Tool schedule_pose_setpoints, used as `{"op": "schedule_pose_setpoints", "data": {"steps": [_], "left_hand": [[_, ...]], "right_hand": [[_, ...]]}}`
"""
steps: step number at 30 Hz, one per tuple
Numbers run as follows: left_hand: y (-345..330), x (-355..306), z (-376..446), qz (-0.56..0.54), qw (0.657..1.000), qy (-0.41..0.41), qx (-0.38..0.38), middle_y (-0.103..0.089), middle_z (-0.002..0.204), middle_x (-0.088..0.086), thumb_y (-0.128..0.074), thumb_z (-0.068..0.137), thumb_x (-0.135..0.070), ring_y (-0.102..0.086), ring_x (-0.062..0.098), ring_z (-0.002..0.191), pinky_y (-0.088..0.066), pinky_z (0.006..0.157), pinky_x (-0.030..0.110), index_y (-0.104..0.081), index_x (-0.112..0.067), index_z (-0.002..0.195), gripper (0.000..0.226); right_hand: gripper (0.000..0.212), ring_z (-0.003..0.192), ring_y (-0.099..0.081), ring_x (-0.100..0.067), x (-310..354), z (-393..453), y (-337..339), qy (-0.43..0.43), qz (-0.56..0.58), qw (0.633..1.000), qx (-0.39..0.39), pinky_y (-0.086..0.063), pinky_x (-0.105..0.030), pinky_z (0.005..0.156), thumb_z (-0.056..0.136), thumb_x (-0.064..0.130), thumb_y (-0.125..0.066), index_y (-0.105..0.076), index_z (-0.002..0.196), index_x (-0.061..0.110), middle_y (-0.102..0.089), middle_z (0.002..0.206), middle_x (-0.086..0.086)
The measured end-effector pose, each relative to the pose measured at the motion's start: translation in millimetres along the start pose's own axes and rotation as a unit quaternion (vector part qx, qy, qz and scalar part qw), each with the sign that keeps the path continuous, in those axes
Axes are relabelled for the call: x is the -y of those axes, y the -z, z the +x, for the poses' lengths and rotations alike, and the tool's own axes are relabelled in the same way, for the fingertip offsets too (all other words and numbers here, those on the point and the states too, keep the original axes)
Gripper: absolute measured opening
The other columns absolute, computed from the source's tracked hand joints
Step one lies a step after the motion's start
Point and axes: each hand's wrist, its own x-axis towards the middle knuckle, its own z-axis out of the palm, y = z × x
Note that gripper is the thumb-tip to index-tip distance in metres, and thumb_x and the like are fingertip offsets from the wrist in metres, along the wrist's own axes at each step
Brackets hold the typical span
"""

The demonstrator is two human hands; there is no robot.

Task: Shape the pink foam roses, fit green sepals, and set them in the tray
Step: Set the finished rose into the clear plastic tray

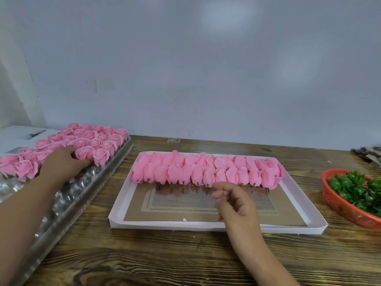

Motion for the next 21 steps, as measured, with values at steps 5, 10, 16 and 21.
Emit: {"op": "schedule_pose_setpoints", "data": {"steps": [5, 10, 16, 21], "left_hand": [[0.3, 0.2, 8.3, 0.014, 0.997, 0.060, 0.045, -0.068, 0.074, 0.016, -0.077, 0.084, -0.037, -0.065, 0.031, 0.073, -0.057, 0.069, 0.039, -0.062, 0.002, 0.125, 0.058], [0.8, -4.1, 10.6, 0.028, 0.996, 0.056, 0.068, -0.063, 0.126, 0.025, -0.073, 0.086, -0.045, -0.059, 0.045, 0.114, -0.049, 0.100, 0.055, -0.043, -0.010, 0.148, 0.077], [-2.6, -2.2, 12.3, 0.019, 0.995, 0.066, 0.067, -0.067, 0.109, 0.021, -0.073, 0.088, -0.040, -0.063, 0.037, 0.097, -0.052, 0.093, 0.050, -0.056, -0.004, 0.135, 0.061], [-1.9, -3.9, 14.2, 0.015, 0.993, 0.082, 0.079, -0.066, 0.088, 0.018, -0.075, 0.088, -0.037, -0.063, 0.033, 0.081, -0.054, 0.080, 0.044, -0.064, 0.001, 0.107, 0.044]], "right_hand": [[0.042, 0.073, -0.056, -0.003, 0.7, 0.1, -0.2, 0.002, -0.003, 1.000, -0.002, -0.043, -0.032, 0.073, 0.087, -0.012, -0.053, -0.071, 0.097, 0.025, -0.066, 0.084, 0.011], [0.038, 0.075, -0.057, -0.003, 1.5, 0.6, -0.6, 0.007, -0.001, 1.000, -0.001, -0.044, -0.030, 0.072, 0.085, 0.002, -0.057, -0.071, 0.095, 0.036, -0.066, 0.086, 0.010], [0.036, 0.078, -0.059, -0.004, 2.4, 1.5, 0.3, 0.008, -0.008, 1.000, 0.001, -0.046, -0.031, 0.073, 0.076, 0.016, -0.053, -0.069, 0.095, 0.042, -0.066, 0.087, 0.011], [0.037, 0.078, -0.058, -0.003, 2.7, 0.8, 0.0, 0.010, -0.009, 1.000, 0.004, -0.045, -0.030, 0.073, 0.082, 0.010, -0.056, -0.070, 0.095, 0.041, -0.066, 0.088, 0.011]]}}
